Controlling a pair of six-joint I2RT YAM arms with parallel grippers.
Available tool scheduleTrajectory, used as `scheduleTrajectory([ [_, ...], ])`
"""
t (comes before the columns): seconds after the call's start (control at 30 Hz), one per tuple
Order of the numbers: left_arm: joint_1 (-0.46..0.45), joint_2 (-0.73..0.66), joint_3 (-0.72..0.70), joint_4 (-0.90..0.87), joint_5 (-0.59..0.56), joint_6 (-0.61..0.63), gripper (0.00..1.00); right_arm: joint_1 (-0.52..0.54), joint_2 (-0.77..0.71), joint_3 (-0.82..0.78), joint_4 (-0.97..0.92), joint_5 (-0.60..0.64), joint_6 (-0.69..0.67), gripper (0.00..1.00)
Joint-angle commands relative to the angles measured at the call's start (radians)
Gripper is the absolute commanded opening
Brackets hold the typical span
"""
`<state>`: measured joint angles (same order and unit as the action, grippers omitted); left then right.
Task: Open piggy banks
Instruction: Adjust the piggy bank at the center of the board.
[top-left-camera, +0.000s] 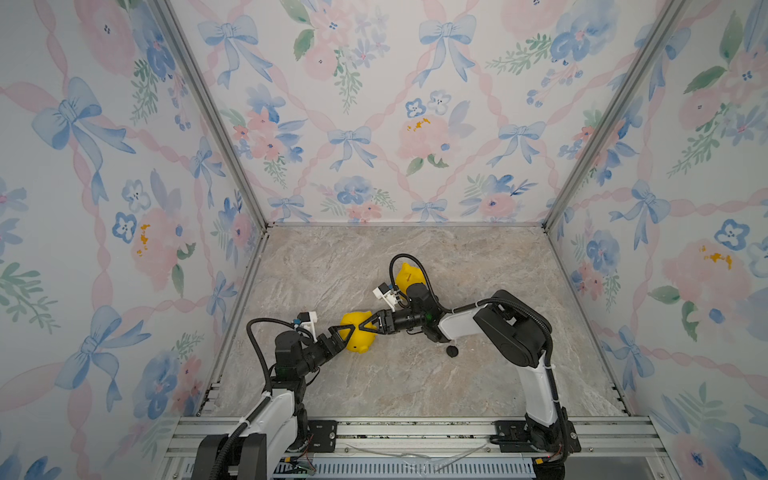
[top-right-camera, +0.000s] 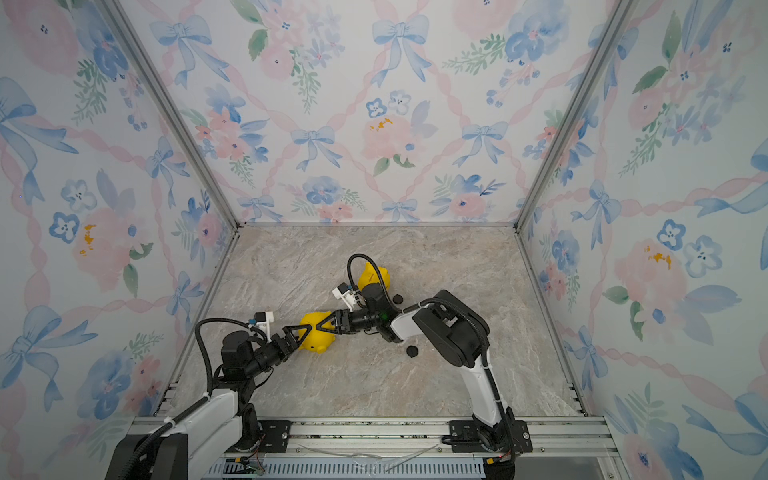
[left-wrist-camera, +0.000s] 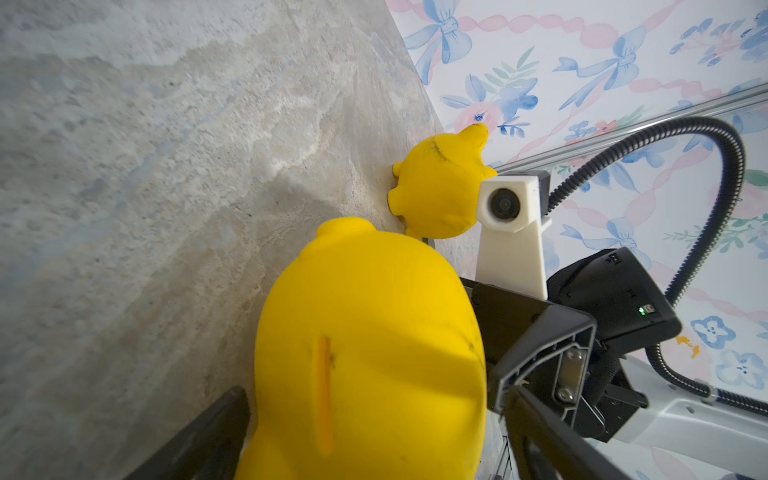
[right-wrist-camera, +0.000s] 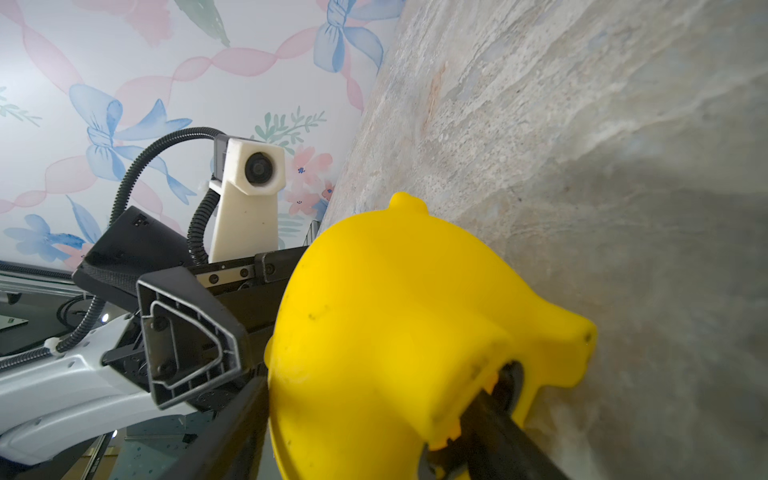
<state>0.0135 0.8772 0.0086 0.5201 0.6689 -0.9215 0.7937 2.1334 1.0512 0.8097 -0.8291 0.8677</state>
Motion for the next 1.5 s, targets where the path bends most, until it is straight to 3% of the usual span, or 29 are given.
scheduleTrajectory([
  [0.0, 0.005, -0.076, -0.019, -0.121, -0.035, -0.013, 0.98, -0.003, 0.025, -0.039, -0.092, 0.110, -0.008, 0.73],
  [0.2, 0.008, -0.205, -0.066, -0.207, -0.066, -0.055, 0.98, -0.003, 0.025, -0.046, -0.038, 0.103, 0.014, 0.73],
  [0.5, 0.011, -0.176, -0.074, -0.233, -0.080, -0.053, 0.98, -0.004, 0.035, -0.035, -0.007, 0.087, 0.036, 0.73],
  [0.8, 0.017, -0.250, -0.122, -0.198, -0.076, -0.188, 0.98, -0.002, 0.038, -0.028, -0.035, 0.099, 0.032, 0.73],
  [0.97, 0.020, -0.287, -0.115, -0.278, -0.094, -0.207, 0.97, -0.003, 0.040, -0.025, -0.039, 0.097, 0.030, 0.73],
  [1.33, 0.020, -0.108, -0.064, -0.305, -0.087, -0.154, 0.96, -0.002, 0.043, -0.020, -0.040, 0.094, 0.032, 0.73],
  [1.47, 0.020, -0.108, -0.074, -0.276, -0.080, -0.182, 0.96, -0.002, 0.047, -0.018, -0.037, 0.096, 0.037, 0.73],
])
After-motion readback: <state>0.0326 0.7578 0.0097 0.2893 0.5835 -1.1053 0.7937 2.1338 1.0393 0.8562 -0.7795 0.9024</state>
